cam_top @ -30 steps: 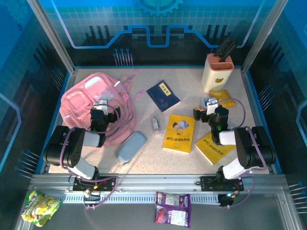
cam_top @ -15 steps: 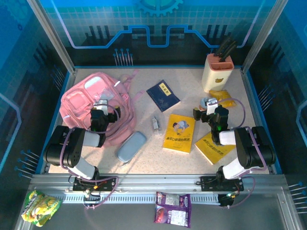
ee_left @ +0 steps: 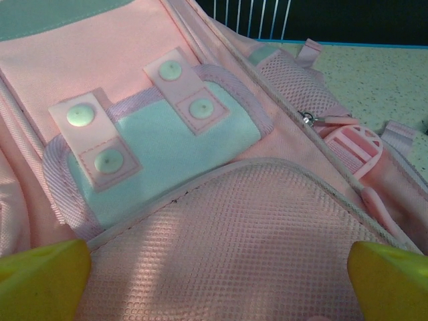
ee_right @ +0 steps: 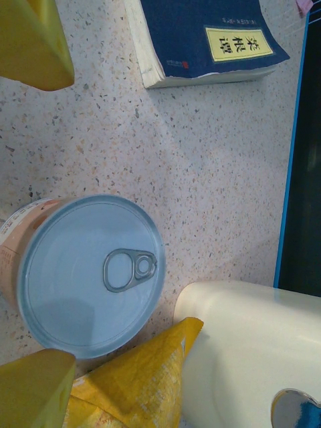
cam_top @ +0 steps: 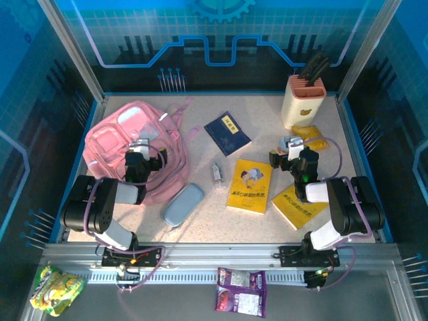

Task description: Pack the student bag

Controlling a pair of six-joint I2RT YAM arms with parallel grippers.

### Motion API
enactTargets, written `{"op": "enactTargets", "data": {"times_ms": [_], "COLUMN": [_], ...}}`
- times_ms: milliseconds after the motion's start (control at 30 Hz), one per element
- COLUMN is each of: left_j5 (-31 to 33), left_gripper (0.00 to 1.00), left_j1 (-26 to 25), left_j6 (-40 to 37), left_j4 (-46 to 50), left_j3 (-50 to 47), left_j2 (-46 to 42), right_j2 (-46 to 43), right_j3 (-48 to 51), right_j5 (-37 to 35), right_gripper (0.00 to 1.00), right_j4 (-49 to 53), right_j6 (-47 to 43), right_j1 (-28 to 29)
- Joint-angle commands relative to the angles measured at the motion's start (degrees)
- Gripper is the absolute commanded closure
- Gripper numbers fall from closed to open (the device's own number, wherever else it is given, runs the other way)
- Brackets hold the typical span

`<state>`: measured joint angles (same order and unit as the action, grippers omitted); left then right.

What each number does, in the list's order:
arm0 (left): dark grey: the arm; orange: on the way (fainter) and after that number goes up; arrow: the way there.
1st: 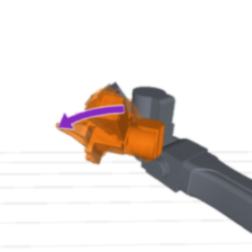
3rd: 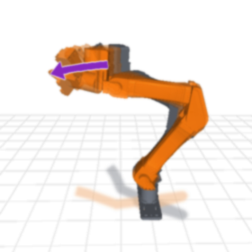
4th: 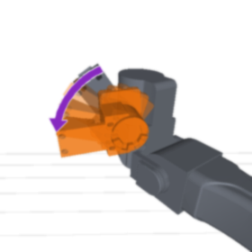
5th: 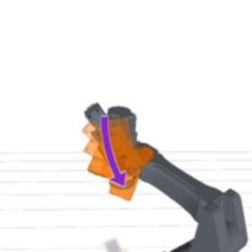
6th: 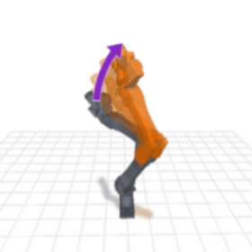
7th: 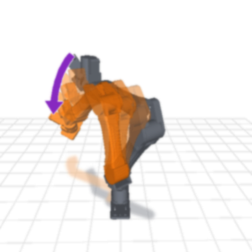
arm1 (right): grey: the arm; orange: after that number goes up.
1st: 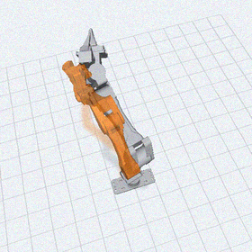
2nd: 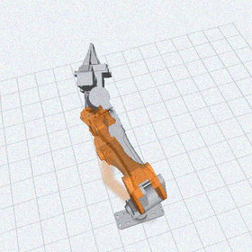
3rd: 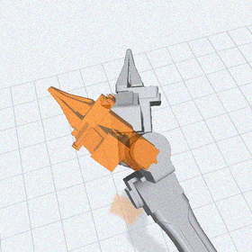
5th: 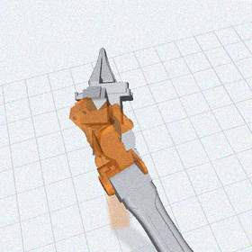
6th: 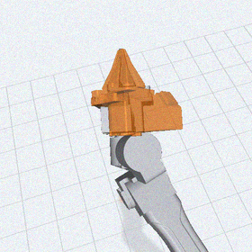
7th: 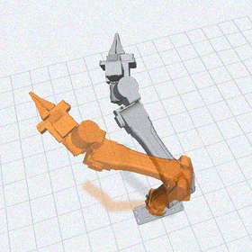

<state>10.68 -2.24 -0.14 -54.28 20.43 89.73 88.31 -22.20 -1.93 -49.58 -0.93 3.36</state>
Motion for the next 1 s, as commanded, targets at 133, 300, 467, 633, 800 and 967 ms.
{"op": "enactTargets", "data": {"times_ms": [133, 300, 467, 633, 800, 967], "left_j5": [-1.8, -1.8, -0.6, -1.1, -1.1, -4.4], "left_gripper": [0.01, 0.01, 0.01, 0.01, 0.01, 0.01], "left_j1": [0.5, 0.5, 0.4, 0.4, 0.5, 0.6], "left_j6": [-0.1, -0.2, 0.1, 0.9, 9.7, 20.4], "left_j4": [0.2, -0.4, 3.4, 13.3, 28.1, 38.6], "left_j3": [1.2, 0.7, 1.1, 1.4, 4.6, 7.5], "left_j2": [-0.5, -0.6, -4.8, -15.3, -27.7, -37.1], "right_j2": [0.1, -0.3, -5.5, -15.1, -23.3, -28.5], "right_j3": [-0.8, 0.0, 3.2, -1.2, -4.9, -2.0], "right_j5": [0.2, 1.1, -0.5, 0.2, -2.8, 0.4], "right_gripper": [0.0, 0.0, 0.0, 0.0, 0.0, 0.0], "right_j4": [-1.1, -2.3, -4.4, 10.9, 20.8, 24.1], "right_j6": [0.0, -0.3, -0.4, -0.1, 14.3, 33.3], "right_j1": [0.1, 0.1, 0.5, 0.6, 0.1, -4.2]}}
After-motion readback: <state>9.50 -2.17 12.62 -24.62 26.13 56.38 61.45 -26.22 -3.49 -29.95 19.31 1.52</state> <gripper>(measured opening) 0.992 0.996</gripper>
